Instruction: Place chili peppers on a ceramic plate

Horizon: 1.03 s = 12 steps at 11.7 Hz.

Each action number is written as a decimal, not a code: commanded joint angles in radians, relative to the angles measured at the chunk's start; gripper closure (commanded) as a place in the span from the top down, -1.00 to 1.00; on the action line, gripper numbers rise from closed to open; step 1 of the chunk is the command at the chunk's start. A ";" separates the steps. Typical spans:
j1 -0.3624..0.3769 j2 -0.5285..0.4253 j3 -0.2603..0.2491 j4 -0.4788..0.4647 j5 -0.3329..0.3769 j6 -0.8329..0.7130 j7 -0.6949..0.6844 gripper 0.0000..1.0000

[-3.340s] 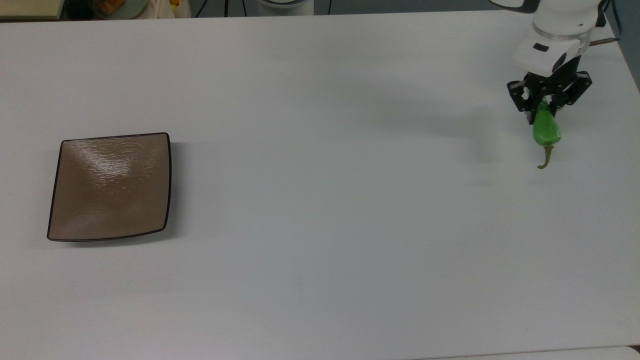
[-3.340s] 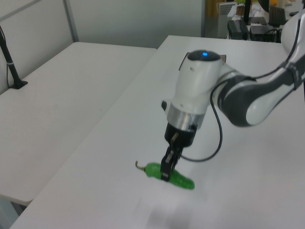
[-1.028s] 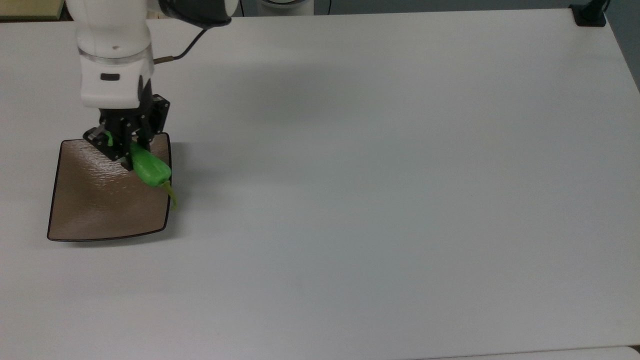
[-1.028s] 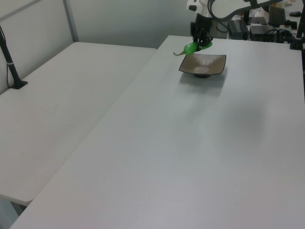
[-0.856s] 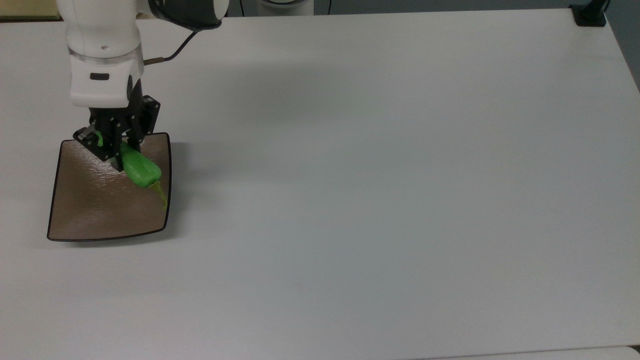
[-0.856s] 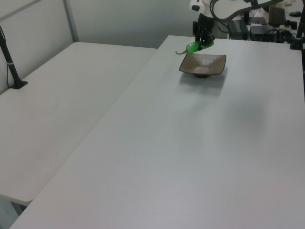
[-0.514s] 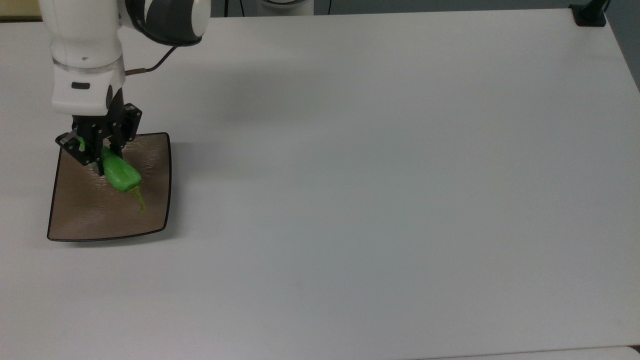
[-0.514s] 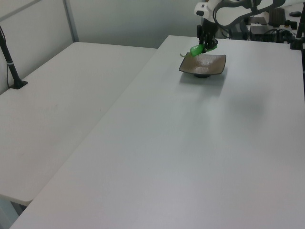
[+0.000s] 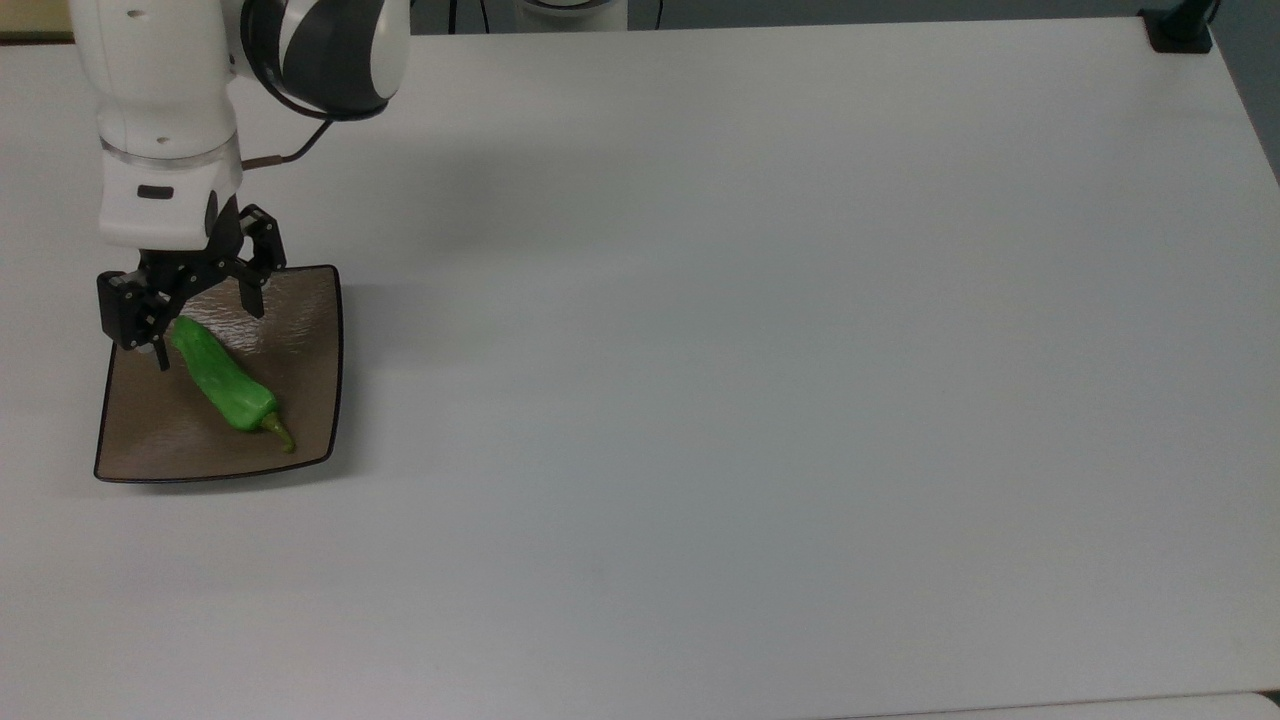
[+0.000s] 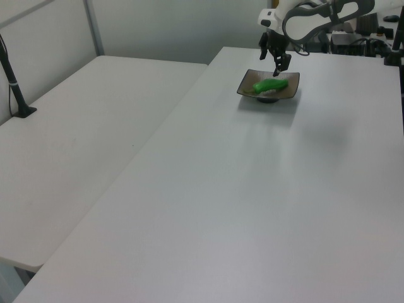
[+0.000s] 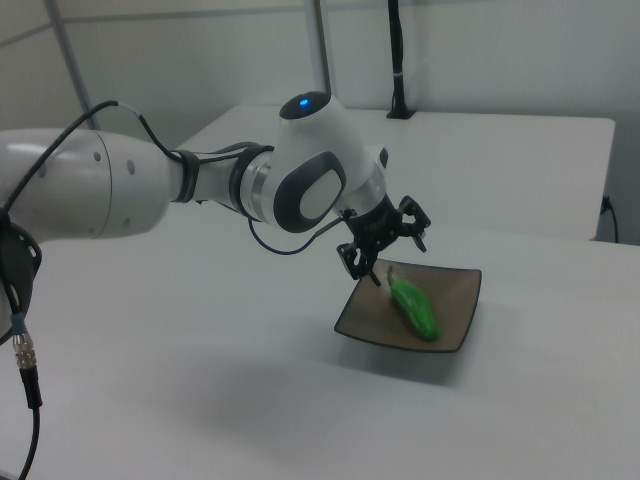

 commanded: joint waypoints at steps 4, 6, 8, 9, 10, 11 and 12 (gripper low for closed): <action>0.052 -0.096 0.045 -0.041 0.044 -0.160 0.261 1.00; 0.056 -0.150 0.110 -0.044 0.044 -0.287 0.497 1.00; 0.056 -0.223 0.157 -0.044 0.043 -0.444 0.632 1.00; 0.057 -0.262 0.168 -0.046 0.043 -0.522 0.641 1.00; 0.075 -0.303 0.171 -0.046 0.044 -0.591 0.690 1.00; 0.095 -0.334 0.173 -0.047 0.046 -0.633 0.769 1.00; 0.120 -0.352 0.174 -0.047 0.049 -0.658 0.860 1.00</action>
